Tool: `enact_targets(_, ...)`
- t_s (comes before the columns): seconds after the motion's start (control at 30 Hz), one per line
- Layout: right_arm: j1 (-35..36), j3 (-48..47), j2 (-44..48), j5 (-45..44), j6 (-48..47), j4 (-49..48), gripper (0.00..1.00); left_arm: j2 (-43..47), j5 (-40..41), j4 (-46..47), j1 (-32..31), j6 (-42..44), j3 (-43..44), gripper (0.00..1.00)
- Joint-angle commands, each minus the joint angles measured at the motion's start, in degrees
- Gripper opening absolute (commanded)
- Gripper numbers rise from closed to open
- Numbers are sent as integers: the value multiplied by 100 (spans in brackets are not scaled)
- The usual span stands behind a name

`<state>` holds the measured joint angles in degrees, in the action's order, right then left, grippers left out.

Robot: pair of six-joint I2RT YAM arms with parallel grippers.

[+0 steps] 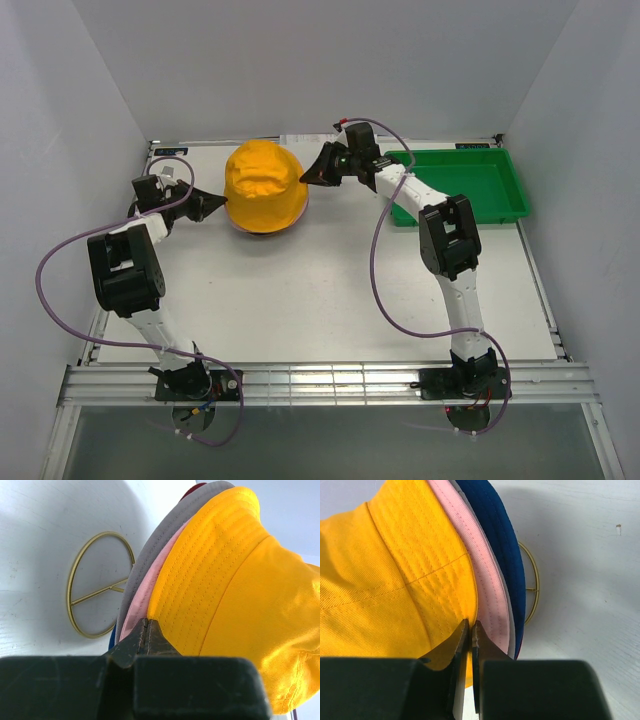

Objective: Stack the hats

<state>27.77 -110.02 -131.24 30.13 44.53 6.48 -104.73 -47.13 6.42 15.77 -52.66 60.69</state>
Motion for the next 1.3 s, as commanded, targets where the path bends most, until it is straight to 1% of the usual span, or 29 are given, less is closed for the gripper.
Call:
enact_targets(0.0, -166, 262, -472, -508, -533, 1232, 8, -48, 380, -404, 14, 257, -30, 0)
enact_targets(0.13, -175, 454, -473, -447, -551, 1215, 8, -30, 389, -439, 31, 300, -30, 0)
enact_targets(0.23, -175, 647, -289, -385, -499, 978, 8, -13, 363, -431, 31, 292, -4, 0)
enact_targets(0.5, -79, 490, 133, -280, -463, 899, 8, 75, 337, -615, 31, 380, 311, 0)
enact_targets(0.53, -61, 507, 195, -271, -454, 864, 8, 75, 328, -772, 31, 380, 356, 0)
enact_targets(0.57, 0, 542, 239, -279, -428, 820, 8, 93, 293, -782, 23, 388, 391, 6)
enact_targets(0.63, 70, 665, 371, -288, -393, 732, 8, 137, 275, -791, 23, 371, 470, 15)
enact_targets(0.67, 114, 701, 432, -271, -367, 662, 9, 154, 266, -791, 23, 371, 497, 25)
enact_targets(0.77, 202, 832, 555, -262, -279, 530, 10, 251, 249, -835, 23, 388, 602, 38)
enact_targets(0.8, 220, 937, 590, -262, -226, 495, 11, 295, 249, -852, 23, 406, 655, 44)
enact_targets(0.9, 290, 1175, 775, -262, -95, 267, 12, 391, 275, -940, 23, 485, 725, 51)
enact_targets(0.93, 351, 1341, 836, -288, -68, 196, 12, 418, 275, -966, 23, 494, 760, 52)
enact_targets(1.03, 501, 1579, 1039, -341, 20, 12, 16, 488, 275, -984, 23, 511, 822, 54)
enact_targets(1.17, 712, 1895, 1328, -306, 266, -348, 24, 576, 240, -993, 31, 494, 822, 55)
enact_targets(1.27, 870, 1931, 1382, -236, 345, -490, 30, 646, 214, -976, 31, 476, 770, 55)
